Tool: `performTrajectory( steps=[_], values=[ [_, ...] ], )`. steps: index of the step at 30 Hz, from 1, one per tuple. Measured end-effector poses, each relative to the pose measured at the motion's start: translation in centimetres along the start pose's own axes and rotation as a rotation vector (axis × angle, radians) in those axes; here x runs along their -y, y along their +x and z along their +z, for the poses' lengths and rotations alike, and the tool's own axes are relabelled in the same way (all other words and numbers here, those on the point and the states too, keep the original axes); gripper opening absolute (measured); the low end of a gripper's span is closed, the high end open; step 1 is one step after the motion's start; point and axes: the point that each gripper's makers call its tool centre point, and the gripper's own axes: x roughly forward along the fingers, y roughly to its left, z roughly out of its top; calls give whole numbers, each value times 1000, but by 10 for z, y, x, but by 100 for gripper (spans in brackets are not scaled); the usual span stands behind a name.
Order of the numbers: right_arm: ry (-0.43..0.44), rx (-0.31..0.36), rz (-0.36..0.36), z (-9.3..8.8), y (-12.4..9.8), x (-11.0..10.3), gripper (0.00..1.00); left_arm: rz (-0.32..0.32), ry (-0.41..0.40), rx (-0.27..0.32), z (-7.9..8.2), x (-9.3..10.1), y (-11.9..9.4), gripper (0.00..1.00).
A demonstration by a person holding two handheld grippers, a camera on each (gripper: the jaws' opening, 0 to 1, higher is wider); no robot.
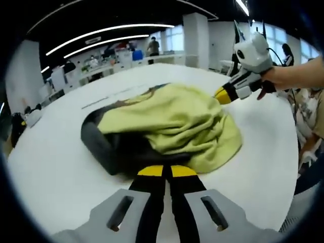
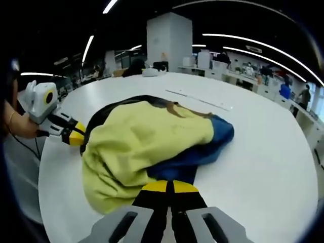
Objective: Fold the garment on the visible template until the final outline fits inside the template.
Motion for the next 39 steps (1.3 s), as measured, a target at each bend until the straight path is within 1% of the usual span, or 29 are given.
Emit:
performTrajectory(
  steps=[5,8,11,14,16,20,24,30,35,39],
  values=[
    [-5,3,-4,5,-8,4,0,3,-33,23,8,-4,-10,0],
    [-8,13,-12,12,-14,10,0,5,-48,48,16,-6,-19,0],
    [-16,21,-27,18,-21,17,0,9,-65,64,21,-10,-26,0],
    [-7,24,-26,24,-26,21,0,22,-79,75,26,-15,-33,0],
    [20,26,-23,27,-30,23,0,33,-102,86,29,-21,-38,0],
    [38,13,-25,29,-37,29,0,44,-148,118,37,-31,-50,0],
    [17,-12,-44,29,-48,37,0,70,-162,143,42,-45,-64,0],
    [26,-31,-65,27,-63,47,0,104,-174,155,41,-63,-85,0],
    [77,-32,-81,28,-73,52,0,129,-201,163,40,-75,-98,0],
    [120,-33,-92,26,-81,56,0,143,-221,153,34,-81,-106,0]
  ],
)
